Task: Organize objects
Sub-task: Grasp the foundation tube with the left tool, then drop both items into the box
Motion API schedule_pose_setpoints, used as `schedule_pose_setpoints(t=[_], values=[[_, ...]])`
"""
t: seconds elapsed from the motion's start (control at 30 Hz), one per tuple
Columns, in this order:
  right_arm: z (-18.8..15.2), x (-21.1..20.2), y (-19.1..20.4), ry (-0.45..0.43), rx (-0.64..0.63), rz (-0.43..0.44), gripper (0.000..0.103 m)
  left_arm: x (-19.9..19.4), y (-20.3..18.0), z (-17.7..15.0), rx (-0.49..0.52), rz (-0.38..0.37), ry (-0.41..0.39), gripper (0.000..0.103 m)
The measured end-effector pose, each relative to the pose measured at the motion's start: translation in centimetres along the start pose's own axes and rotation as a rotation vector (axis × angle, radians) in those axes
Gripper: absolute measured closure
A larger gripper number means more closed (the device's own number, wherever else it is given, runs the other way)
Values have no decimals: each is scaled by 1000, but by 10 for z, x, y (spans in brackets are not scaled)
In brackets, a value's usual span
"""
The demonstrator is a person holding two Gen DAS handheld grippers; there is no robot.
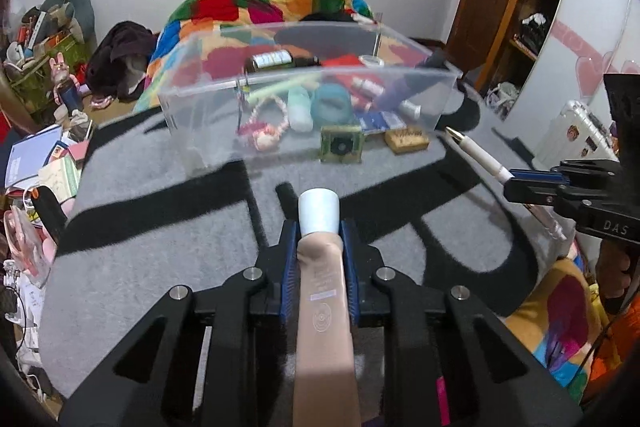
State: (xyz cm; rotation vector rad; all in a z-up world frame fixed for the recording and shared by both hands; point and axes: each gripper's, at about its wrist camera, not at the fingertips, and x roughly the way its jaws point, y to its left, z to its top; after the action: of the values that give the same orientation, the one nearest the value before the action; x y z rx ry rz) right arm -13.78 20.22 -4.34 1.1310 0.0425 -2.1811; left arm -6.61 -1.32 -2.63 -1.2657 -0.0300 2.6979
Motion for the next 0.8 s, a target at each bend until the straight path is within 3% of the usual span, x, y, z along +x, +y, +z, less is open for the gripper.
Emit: schedule_pose_setpoints(t=[0.6, 0.8], values=[[72, -4, 24, -152, -10, -9, 93, -27, 18, 59, -74, -14, -128, 82], [104, 16, 24, -123, -15, -23, 93, -13, 29, 84, -90, -8, -108, 82]])
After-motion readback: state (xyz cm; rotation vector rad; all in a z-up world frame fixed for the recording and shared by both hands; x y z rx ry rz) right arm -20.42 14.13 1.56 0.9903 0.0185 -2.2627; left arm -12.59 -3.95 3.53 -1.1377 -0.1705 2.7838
